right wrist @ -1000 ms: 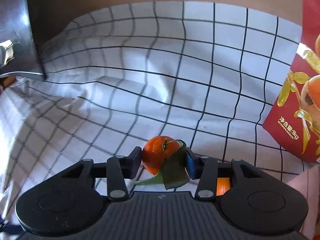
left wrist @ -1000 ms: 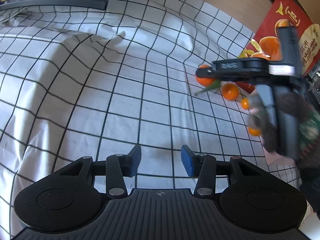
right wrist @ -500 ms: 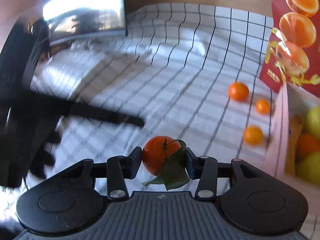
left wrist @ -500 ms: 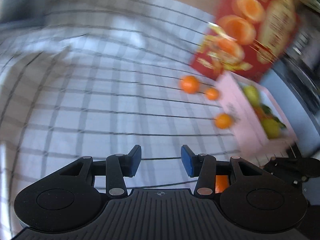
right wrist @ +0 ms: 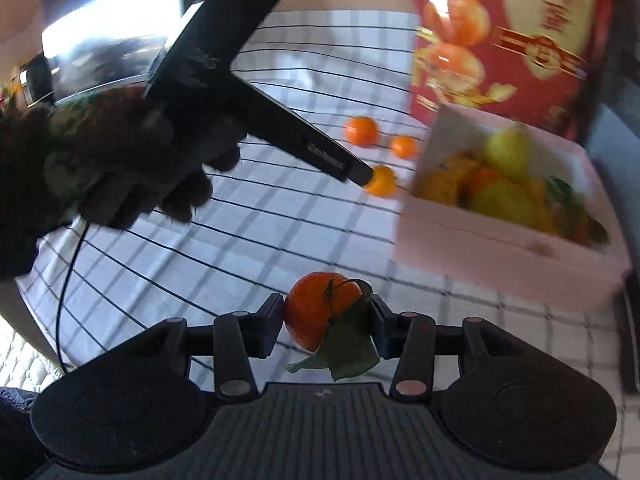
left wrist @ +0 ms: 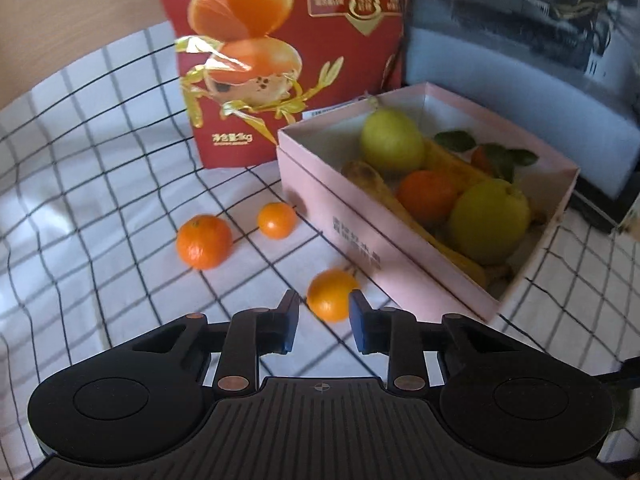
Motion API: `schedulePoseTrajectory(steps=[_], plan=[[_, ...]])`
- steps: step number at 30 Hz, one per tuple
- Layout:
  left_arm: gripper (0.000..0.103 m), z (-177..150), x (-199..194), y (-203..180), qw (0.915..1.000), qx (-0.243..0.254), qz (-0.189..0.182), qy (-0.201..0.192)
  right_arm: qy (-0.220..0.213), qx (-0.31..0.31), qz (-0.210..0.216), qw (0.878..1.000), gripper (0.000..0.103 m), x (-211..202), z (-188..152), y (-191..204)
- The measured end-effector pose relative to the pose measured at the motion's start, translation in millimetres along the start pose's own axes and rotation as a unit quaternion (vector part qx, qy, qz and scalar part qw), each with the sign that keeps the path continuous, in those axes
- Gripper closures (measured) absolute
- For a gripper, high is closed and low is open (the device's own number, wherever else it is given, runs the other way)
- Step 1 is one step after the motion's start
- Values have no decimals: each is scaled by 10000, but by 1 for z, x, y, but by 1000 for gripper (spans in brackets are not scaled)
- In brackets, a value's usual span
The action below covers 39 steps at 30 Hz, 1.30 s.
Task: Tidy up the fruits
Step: 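Grasp a small orange with the left tool while the right tool holds the mandarin, then open the right tool over the table, releasing the leafy mandarin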
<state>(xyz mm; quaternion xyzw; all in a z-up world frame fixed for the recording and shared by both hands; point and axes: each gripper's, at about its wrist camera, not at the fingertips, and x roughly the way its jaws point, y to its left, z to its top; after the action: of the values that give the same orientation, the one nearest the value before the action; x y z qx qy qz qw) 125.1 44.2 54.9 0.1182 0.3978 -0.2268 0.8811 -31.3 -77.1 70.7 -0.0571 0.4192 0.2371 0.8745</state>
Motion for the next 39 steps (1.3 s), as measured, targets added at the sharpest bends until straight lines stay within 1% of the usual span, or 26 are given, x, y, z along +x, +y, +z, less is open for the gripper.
schedulePoseTrajectory(steps=[2,5,6,8,12,14,18,22,24,27,30,36,39], plan=[[67,6,6,-2,9999,88,-92,24,18,123,-114,9999,58,-5,-9,-7],[64,12,20,-10,9993,265,-172,187,42,269,-217,9994,58,-11,-19,-12],[67,12,25,-12,9990,305,-170,265,44,300,-234,9993,58,-12,-20,-14],[65,12,31,-11,9989,290,-42,356,29,345,-260,9991,58,-13,-23,-16],[66,7,28,-1,9988,-176,-114,434,43,408,-293,9987,58,-11,-25,-20],[66,1,19,1,9982,-441,-148,386,62,421,-285,9987,58,-9,-25,-21],[66,-20,-13,-6,9963,-829,-120,177,65,381,-236,9990,58,-4,-24,-20],[66,-52,-44,-22,9919,-1264,-68,42,55,361,-265,9990,58,5,-20,-24],[65,-67,-55,-33,9904,-1380,60,10,-19,353,-249,9991,58,8,-17,-26],[65,-84,-62,-43,9879,-1522,281,87,-58,289,-222,9993,57,12,-14,-26],[65,-95,-65,-45,9839,-1752,305,192,-16,162,-207,9997,57,16,-14,-22],[65,-92,-63,-46,9800,-1924,417,295,116,99,-192,9997,49,19,-24,-23],[65,-91,-61,-48,9787,-1972,449,344,103,108,-255,9996,42,16,-28,-25]])
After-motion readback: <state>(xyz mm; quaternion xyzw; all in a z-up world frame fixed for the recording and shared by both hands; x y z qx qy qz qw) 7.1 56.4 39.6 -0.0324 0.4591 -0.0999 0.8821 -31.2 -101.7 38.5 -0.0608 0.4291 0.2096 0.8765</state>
